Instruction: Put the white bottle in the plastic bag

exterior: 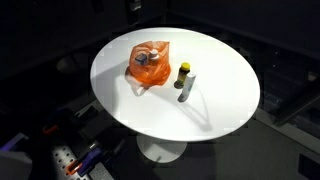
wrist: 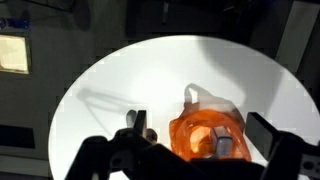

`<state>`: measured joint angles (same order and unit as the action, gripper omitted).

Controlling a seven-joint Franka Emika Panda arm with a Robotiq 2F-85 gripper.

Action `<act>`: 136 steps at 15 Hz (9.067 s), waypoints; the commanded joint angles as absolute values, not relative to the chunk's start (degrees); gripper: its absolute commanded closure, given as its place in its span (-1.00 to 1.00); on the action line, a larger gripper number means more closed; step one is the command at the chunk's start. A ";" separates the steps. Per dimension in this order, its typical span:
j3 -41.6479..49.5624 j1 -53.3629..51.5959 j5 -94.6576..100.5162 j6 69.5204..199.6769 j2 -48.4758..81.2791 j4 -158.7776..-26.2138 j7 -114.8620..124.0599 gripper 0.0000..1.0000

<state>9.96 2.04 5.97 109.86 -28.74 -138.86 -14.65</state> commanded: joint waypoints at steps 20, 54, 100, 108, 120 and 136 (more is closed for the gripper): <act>11.96 10.34 5.53 121.02 -1.85 -121.28 -10.15 -1.00; 8.19 10.92 -3.04 131.84 29.40 -102.99 -3.95 -1.00; 0.81 1.93 5.15 134.01 9.50 -117.27 -12.08 0.31; 1.04 2.05 6.25 134.15 12.89 -116.06 -12.93 0.79; -1.11 1.39 5.68 135.30 14.56 -117.10 -18.40 0.79; -2.71 3.81 1.13 133.99 22.42 -110.57 -25.24 0.79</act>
